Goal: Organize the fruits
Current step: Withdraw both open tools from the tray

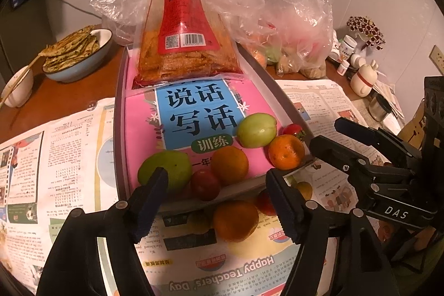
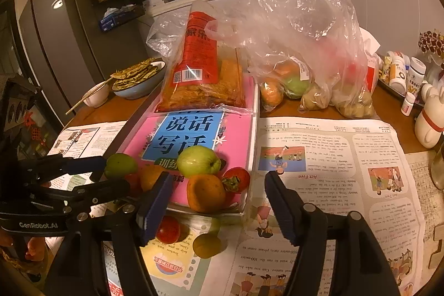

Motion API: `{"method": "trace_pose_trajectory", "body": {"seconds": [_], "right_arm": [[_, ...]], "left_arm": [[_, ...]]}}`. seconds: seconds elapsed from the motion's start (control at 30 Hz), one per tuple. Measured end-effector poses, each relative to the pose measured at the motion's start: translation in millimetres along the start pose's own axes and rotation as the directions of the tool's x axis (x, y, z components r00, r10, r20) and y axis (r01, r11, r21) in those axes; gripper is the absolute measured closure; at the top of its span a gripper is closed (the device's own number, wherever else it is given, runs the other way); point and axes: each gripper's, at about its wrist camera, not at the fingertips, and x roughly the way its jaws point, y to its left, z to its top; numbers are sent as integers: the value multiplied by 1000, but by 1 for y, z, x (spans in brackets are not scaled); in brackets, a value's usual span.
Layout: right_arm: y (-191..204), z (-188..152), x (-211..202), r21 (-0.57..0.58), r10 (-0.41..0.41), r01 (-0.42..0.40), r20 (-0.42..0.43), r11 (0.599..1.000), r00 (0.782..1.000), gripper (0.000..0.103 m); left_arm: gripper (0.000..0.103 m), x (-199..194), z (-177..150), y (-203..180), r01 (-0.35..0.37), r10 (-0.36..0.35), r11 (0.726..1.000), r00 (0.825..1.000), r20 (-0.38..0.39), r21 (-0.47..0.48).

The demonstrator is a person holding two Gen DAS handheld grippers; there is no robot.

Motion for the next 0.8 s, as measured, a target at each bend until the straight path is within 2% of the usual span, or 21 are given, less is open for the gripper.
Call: {"method": "trace_pose_trajectory", "body": {"seconds": [0.27,0.8], "right_arm": [[-5,2,-9,4,-19,19,17,1000,1000,27],[-18,5,-26,22,-55,55,45,998,997,26]], "left_arm": [[27,-7,1,3,-3,4,1000,1000,20,-14],[27,-24,1,23,-25,28,998,998,59,-64]]}}
